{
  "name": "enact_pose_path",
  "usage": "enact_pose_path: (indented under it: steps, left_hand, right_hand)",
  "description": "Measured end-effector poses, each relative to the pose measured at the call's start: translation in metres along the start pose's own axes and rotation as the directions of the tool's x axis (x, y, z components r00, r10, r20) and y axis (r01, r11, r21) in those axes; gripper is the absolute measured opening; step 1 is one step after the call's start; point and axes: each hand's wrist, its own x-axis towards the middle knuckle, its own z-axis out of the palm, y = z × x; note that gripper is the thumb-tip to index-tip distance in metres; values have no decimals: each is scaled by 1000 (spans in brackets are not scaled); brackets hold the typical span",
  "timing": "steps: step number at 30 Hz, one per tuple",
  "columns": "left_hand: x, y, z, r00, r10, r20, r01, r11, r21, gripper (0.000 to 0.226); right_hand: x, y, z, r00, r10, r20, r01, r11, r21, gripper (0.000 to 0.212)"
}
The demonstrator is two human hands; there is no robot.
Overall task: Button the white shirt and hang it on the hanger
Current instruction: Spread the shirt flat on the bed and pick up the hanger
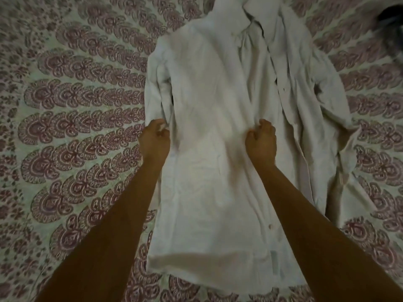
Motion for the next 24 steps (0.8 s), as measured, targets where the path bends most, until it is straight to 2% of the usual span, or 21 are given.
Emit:
enact_pose_path:
  steps: [3, 5, 6, 7, 9, 11, 12, 14, 16, 17, 19, 21, 22, 24]
  left_hand:
    - [31, 15, 12, 997, -74, 35, 77, 994, -76, 26]
    - [46, 26, 20, 993, -90, 75, 100, 986, -131, 24]
    - [53, 29, 23, 991, -93, 96, 107, 982, -157, 24]
    - [62, 34, 26, 988, -105, 115, 124, 977, -173, 25]
    - [77, 40, 31, 981, -113, 159, 142, 973, -180, 32]
    - [88, 44, 34, 977, -86, 197, 116, 983, -145, 36]
    - [96, 42, 37, 978, -62, 197, 88, 988, -126, 35]
    - [105, 38, 35, 988, -31, 154, 42, 997, -65, 28]
    - [113, 31, 32, 994, -64, 84, 69, 996, -51, 22]
    - [117, 32, 33, 992, -111, 62, 115, 991, -74, 22]
    - [123, 35, 34, 984, -168, 59, 172, 983, -68, 23]
    - [127, 42, 37, 988, -145, 62, 143, 989, 34, 19]
    - [133, 44, 39, 992, -111, 57, 107, 992, 61, 22]
    - [141, 53, 42, 996, -94, 0, 92, 980, 176, 32]
  right_hand:
    - [31, -14, 2, 967, 156, 202, -181, 977, 113, 50]
    - [47, -19, 0, 877, 249, 411, -357, 910, 212, 57]
    - [52, -20, -2, 824, 253, 506, -444, 844, 301, 59]
    - [60, -23, -5, 790, 212, 576, -503, 762, 409, 59]
    - [77, -28, -10, 770, 43, 637, -524, 614, 591, 53]
    - [96, -37, -13, 786, -44, 617, -516, 502, 694, 37]
    - [106, -45, -15, 811, -27, 585, -503, 478, 720, 28]
    - [130, -53, -12, 894, 69, 442, -414, 506, 757, 7]
    - [147, -54, -7, 969, 173, 174, -244, 616, 749, 24]
    - [152, -53, -6, 983, 180, 25, -143, 684, 715, 32]
    - [154, -51, -1, 986, 82, -145, 7, 850, 527, 39]
    - [153, -48, 8, 993, -14, -120, 53, 943, 330, 37]
    - [155, -47, 13, 997, -30, -72, 51, 950, 307, 34]
    - [161, -48, 19, 1000, -15, -1, 14, 928, 372, 31]
